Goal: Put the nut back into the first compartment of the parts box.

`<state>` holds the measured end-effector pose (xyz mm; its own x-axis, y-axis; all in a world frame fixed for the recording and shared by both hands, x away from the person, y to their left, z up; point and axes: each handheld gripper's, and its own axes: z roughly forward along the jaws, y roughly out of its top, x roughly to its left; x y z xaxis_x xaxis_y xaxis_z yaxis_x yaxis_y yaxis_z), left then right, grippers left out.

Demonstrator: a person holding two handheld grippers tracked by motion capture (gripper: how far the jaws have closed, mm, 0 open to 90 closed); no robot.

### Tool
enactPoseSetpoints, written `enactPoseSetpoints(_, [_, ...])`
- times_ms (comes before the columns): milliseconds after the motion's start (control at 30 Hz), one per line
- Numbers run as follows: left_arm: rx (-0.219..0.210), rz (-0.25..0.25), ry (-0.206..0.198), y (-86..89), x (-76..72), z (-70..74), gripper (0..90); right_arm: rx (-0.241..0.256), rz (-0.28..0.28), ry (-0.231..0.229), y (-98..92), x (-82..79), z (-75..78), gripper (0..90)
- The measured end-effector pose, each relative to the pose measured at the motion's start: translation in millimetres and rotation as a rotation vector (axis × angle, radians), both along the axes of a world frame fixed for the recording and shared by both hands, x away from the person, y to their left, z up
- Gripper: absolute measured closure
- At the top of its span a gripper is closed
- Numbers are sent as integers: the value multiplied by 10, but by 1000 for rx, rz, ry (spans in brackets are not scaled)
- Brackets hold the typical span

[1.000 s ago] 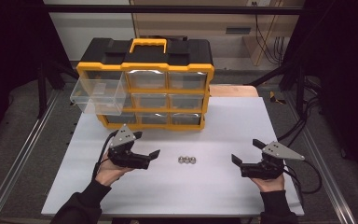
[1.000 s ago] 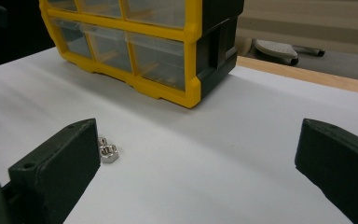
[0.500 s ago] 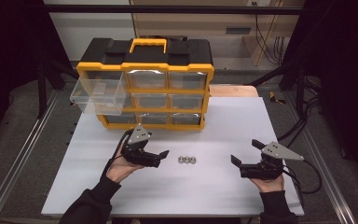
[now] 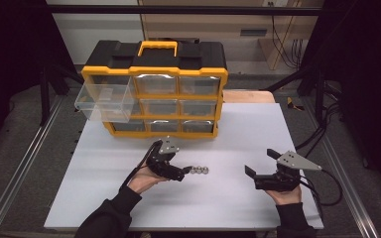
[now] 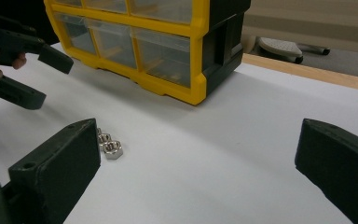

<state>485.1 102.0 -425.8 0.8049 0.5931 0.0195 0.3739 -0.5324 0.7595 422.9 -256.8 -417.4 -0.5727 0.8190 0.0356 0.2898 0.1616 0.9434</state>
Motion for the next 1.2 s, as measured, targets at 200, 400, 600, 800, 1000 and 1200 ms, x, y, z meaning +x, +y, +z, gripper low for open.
enactPoseSetpoints(200, [28,-30,17,-93,27,-66,166,4,2,0,1,-1,3,5])
enactPoseSetpoints(400, [65,-58,44,-165,62,-142,236,2,3,-1,0,1,2,5])
enactPoseSetpoints(600, [70,-57,53,-233,77,-209,311,3,1,0,1,1,3,5])
enactPoseSetpoints(800, [97,-70,85,-291,96,-277,443,6,0,2,-1,-2,6,5])
enactPoseSetpoints(1000, [122,-62,89,-322,107,-332,532,6,0,3,0,-2,5,5])
enactPoseSetpoints(1200, [132,-57,99,-344,122,-375,589,8,0,2,0,-2,6,5])
